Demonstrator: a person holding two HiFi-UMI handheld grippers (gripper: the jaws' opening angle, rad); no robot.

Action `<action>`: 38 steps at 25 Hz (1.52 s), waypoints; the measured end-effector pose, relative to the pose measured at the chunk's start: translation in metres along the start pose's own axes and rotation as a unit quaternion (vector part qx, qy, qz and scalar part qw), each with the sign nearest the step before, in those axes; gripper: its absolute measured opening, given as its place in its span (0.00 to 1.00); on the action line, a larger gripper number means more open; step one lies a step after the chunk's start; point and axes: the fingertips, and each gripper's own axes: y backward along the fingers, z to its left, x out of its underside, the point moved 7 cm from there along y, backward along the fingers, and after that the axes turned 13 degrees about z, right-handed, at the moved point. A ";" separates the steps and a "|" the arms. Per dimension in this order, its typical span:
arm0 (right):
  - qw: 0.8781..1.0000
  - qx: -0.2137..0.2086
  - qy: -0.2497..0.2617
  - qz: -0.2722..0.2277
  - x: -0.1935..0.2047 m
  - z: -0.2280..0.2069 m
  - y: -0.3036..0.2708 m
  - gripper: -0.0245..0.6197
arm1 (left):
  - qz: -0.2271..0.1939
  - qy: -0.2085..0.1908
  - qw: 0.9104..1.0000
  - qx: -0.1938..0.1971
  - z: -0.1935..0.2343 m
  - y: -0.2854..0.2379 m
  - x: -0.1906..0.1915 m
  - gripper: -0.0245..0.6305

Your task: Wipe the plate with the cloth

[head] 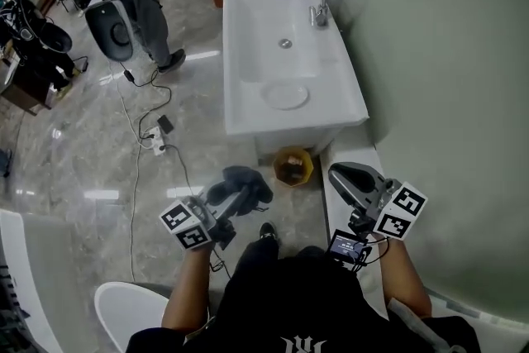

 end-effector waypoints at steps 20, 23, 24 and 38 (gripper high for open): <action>0.997 -0.056 -0.038 0.039 -0.095 -0.232 -0.066 0.05 | 0.013 0.025 0.997 -0.070 0.136 -0.145 -0.111 0.14; 0.993 -0.084 -0.065 0.054 -0.101 -0.277 -0.077 0.05 | 0.018 0.025 0.996 -0.086 0.153 -0.176 -0.123 0.14; 0.992 -0.089 -0.072 0.058 -0.101 -0.288 -0.080 0.05 | 0.017 0.028 0.995 -0.093 0.158 -0.182 -0.125 0.14; 0.947 -0.039 -0.240 0.212 -0.034 -0.408 -0.187 0.27 | 0.028 0.086 0.992 -0.088 0.255 -0.187 -0.132 0.14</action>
